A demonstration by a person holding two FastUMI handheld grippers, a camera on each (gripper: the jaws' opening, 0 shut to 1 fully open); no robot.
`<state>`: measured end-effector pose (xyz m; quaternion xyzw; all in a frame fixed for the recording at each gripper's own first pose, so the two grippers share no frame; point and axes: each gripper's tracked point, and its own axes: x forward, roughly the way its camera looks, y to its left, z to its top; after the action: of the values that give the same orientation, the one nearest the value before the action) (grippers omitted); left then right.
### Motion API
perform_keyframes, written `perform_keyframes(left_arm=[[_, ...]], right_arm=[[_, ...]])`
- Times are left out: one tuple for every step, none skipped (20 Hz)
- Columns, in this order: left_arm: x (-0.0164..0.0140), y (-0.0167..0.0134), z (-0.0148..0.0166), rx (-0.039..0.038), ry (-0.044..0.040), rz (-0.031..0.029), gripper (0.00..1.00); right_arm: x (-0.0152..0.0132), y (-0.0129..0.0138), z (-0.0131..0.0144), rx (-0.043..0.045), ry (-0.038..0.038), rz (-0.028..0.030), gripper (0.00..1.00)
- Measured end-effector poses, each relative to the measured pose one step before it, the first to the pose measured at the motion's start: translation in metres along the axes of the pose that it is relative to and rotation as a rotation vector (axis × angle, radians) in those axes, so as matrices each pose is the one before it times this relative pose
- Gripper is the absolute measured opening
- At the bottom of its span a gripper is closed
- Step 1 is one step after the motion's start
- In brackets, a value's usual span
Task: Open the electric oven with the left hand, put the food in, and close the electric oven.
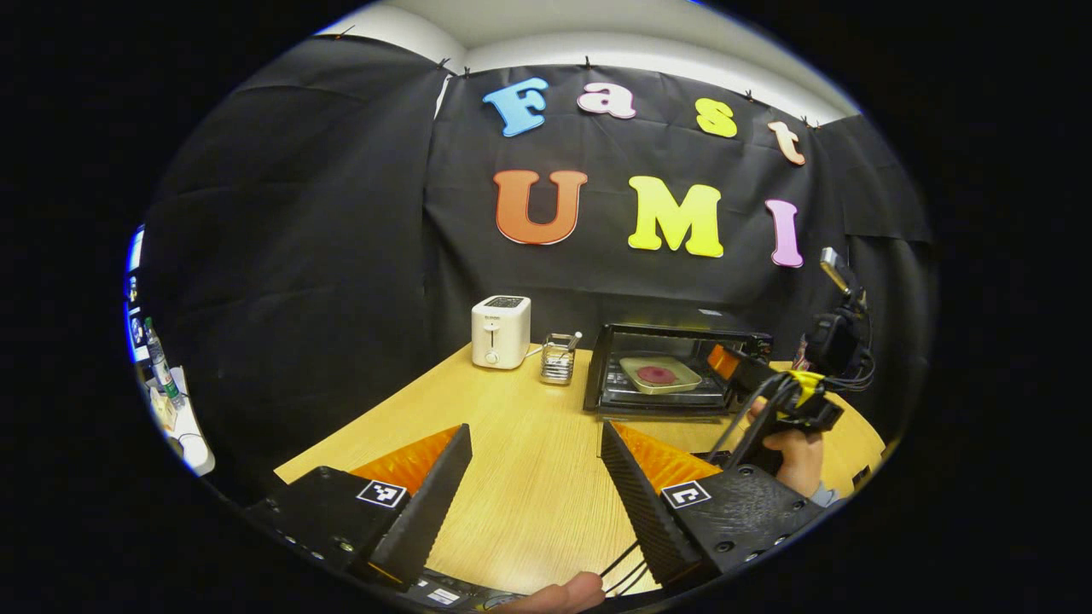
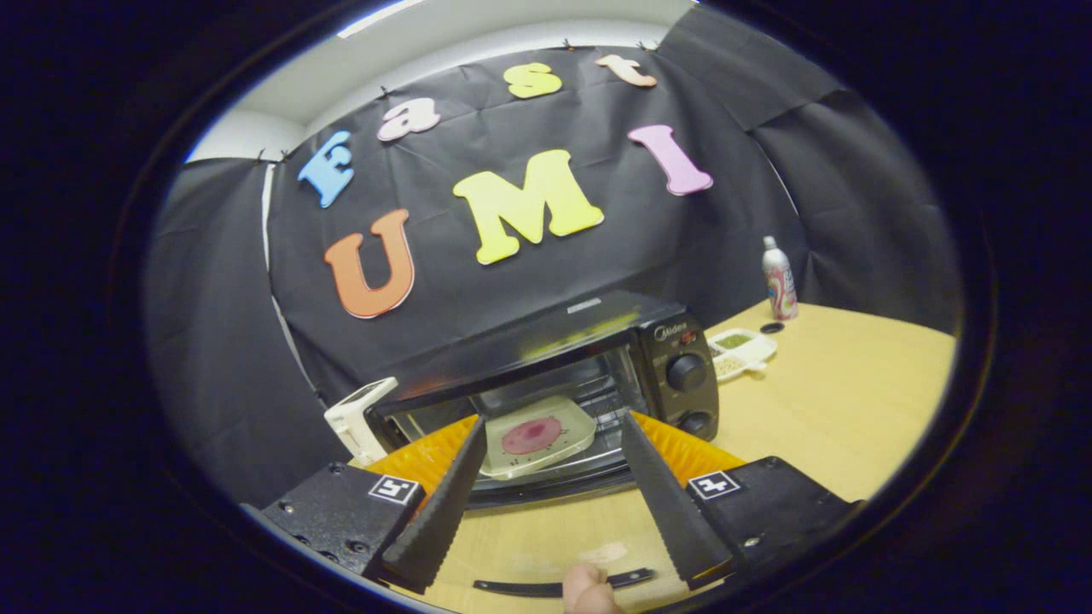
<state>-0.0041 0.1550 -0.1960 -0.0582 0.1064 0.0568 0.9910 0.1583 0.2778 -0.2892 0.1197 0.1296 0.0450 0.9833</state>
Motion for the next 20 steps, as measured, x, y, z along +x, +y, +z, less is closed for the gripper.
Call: perform_keyframes(left_arm=[[0.00366,-0.00471,-0.00453,-0.00478,0.01153,-0.01385,0.93],[0.0038,-0.00313,-0.00566,-0.00283,0.01405,-0.01166,0.93],[0.00536,-0.00235,-0.00492,-0.00125,0.01588,-0.0027,0.93],[0.006,-0.00309,-0.00541,-0.00097,0.0188,-0.00546,0.93],[0.00462,-0.00489,-0.00518,-0.00225,0.01974,-0.00881,0.93],[0.00425,-0.00698,-0.00636,-0.00253,0.01829,-0.01155,0.94],[0.00503,-0.00793,-0.0067,0.001,0.02204,-0.01578,0.94],[0.00605,-0.00694,-0.00719,0.00469,0.02256,-0.01459,0.94],[0.00552,-0.00664,-0.00523,0.00873,0.02248,-0.01279,0.94],[0.0072,-0.00983,-0.00782,0.01304,0.02617,-0.01226,0.94],[0.00584,-0.00898,-0.00749,0.01345,0.02253,-0.0109,0.94],[0.00577,-0.00885,-0.00709,0.01334,0.02464,-0.01201,0.95],[0.00643,-0.00856,-0.00661,0.00862,0.02133,-0.01214,0.95],[0.00606,-0.00905,-0.0061,0.00598,0.02099,-0.01503,0.94],[0.00609,-0.00933,-0.00609,0.00389,0.02365,-0.01639,0.95],[0.00771,-0.00784,-0.00726,0.00213,0.02821,-0.01413,0.95],[0.00626,-0.00743,-0.00559,0.00146,0.02612,-0.01055,0.95],[0.00865,-0.00731,-0.00577,0.00212,0.02422,-0.01028,0.95],[0.00823,-0.00718,-0.00487,0.00224,0.02386,-0.01023,0.95],[0.008,-0.00728,-0.00526,0.00205,0.02283,-0.01008,0.95]], right_arm=[[-0.0067,-0.00595,0.0065,-0.0222,-0.00009,0.00143,1.0],[-0.00668,-0.00587,0.00791,-0.00179,-0.0053,0.00831,1.0],[-0.00806,-0.00452,0.00965,0.0002,-0.01086,0.01054,1.0],[-0.00468,-0.00766,0.01038,0.00321,-0.01144,-0.00261,0.96],[-0.00643,-0.00795,0.00916,-0.00647,-0.00841,0.00268,0.96],[-0.00537,-0.00778,0.01124,-0.01008,-0.01345,0.0047,0.95],[-0.00477,-0.0071,0.01061,-0.01226,-0.01225,0.01017,0.95],[-0.00305,-0.00383,0.00826,-0.00884,-0.00676,0.0172,0.95],[-0.00638,-0.006,0.00779,-0.01358,-0.01441,0.00244,1.0],[-0.00386,-0.0075,0.00801,-0.01931,-0.01681,0.00055,0.94],[-0.0034,-0.0058,0.00403,-0.01404,-0.00487,0.00559,1.0],[-0.0025,-0.00577,0.00406,-0.01488,-0.00489,0.00308,0.95],[-0.003,-0.00851,0.00343,-0.01852,-0.00256,-0.00278,1.0],[-0.00155,-0.00615,0.00322,-0.01125,-0.00432,-0.00542,0.95],[-0.00357,-0.00614,0.00447,-0.00504,-0.00365,-0.00578,0.95],[-0.00349,-0.00429,0.00481,0.00185,-0.00981,-0.00109,0.94],[-0.00203,-0.00388,0.00395,0.00355,-0.00788,-0.00061,0.95],[-0.00238,-0.00589,0.00428,0.00152,-0.00619,-0.00142,0.95],[-0.00156,-0.00477,0.00493,0.00228,-0.00621,-0.00062,0.94],[-0.00081,-0.00638,0.00285,-0.00676,-0.00326,-0.01056,0.94]])
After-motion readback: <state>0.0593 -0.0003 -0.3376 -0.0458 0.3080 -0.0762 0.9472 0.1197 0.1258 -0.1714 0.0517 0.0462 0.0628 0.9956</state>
